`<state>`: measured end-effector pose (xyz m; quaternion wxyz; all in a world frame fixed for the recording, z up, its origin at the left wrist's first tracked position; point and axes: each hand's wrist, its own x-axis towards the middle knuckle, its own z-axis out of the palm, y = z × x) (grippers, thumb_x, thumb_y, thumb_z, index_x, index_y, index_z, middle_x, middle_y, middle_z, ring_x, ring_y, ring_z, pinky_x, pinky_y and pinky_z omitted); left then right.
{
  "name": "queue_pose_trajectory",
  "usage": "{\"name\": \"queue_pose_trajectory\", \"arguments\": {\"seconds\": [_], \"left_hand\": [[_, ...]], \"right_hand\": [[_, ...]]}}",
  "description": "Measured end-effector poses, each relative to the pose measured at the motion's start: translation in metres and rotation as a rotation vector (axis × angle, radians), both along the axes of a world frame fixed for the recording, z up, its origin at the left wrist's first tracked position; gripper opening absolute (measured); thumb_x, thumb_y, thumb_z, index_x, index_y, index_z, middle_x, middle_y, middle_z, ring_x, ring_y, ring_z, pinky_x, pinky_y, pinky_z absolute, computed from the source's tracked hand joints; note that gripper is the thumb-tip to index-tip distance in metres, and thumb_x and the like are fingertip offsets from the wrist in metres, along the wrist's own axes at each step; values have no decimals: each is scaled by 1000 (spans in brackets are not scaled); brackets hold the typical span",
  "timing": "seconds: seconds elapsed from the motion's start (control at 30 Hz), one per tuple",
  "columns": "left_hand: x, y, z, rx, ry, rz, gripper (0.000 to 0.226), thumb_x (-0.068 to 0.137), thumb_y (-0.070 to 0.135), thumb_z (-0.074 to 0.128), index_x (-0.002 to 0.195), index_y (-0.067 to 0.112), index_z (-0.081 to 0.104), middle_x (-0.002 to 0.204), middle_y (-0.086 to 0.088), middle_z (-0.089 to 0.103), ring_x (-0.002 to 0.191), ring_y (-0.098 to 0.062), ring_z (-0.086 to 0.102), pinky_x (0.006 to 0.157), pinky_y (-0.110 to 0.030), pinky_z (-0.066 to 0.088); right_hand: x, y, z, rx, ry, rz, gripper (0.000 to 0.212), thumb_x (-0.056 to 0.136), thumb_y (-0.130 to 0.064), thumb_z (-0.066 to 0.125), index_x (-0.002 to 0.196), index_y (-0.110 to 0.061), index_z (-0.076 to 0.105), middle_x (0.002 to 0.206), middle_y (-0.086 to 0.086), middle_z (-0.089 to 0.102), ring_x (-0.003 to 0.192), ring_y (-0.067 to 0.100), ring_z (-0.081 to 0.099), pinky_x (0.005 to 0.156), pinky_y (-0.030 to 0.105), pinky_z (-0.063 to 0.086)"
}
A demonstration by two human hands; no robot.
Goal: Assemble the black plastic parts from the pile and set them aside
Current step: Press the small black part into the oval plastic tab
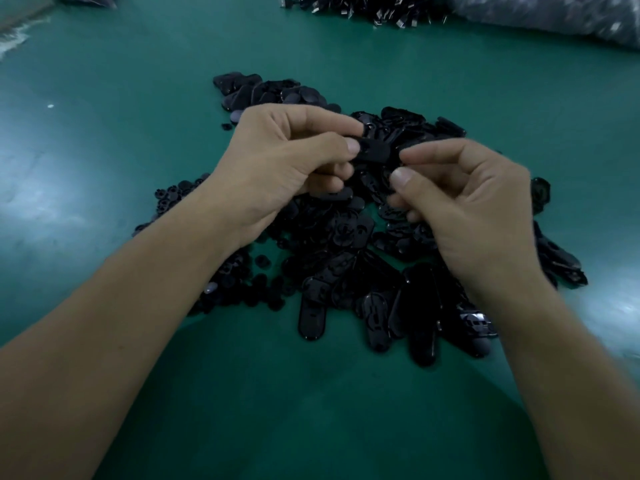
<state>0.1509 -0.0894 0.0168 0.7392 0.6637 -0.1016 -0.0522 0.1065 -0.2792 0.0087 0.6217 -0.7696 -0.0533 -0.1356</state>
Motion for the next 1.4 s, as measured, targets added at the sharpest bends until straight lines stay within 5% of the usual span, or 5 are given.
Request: {"name": "queue_pose_trajectory", "arguments": {"seconds": [0.47, 0.73, 1.0, 1.23, 1.4], "left_hand": [[12, 9, -1, -8, 4, 434, 11, 86, 2, 72, 84, 13, 75, 62, 2, 69, 60, -10, 64, 60, -21, 53], [10, 6, 1, 23, 14, 440, 10, 87, 3, 72, 86, 13, 75, 62, 2, 69, 59, -8, 64, 59, -19, 52], [10, 7, 1, 25, 11, 440, 10, 87, 4, 73, 86, 14, 75, 65, 2, 71, 62, -9, 65, 61, -20, 53], [10, 8, 0, 23, 0, 443, 9, 86, 5, 73, 87, 13, 75, 64, 2, 70, 61, -9, 64, 60, -20, 52], [13, 11, -1, -4, -18, 453, 12, 86, 3, 71, 84, 15, 75, 64, 3, 70, 62, -8, 64, 59, -19, 51]], "right_hand": [[-10, 69, 15, -992, -66, 344, 22, 97, -38, 60, 115, -28, 66, 105, -4, 54, 108, 20, 49, 87, 31, 43], [1, 89, 17, -1138, -143, 334, 22, 97, -33, 59, 114, -20, 64, 118, 3, 56, 114, 24, 52, 84, 32, 41], [-2, 95, 16, -1145, -139, 295, 22, 96, -16, 62, 87, -21, 42, 101, 2, 57, 76, 19, 34, 64, 27, 27], [1, 94, 8, -1231, -247, 329, 15, 100, -14, 54, 115, -17, 59, 120, 3, 56, 107, 22, 53, 70, 26, 30], [3, 83, 17, -995, -171, 312, 5, 102, -11, 45, 101, -16, 47, 96, 3, 59, 76, 24, 54, 64, 36, 40]]}}
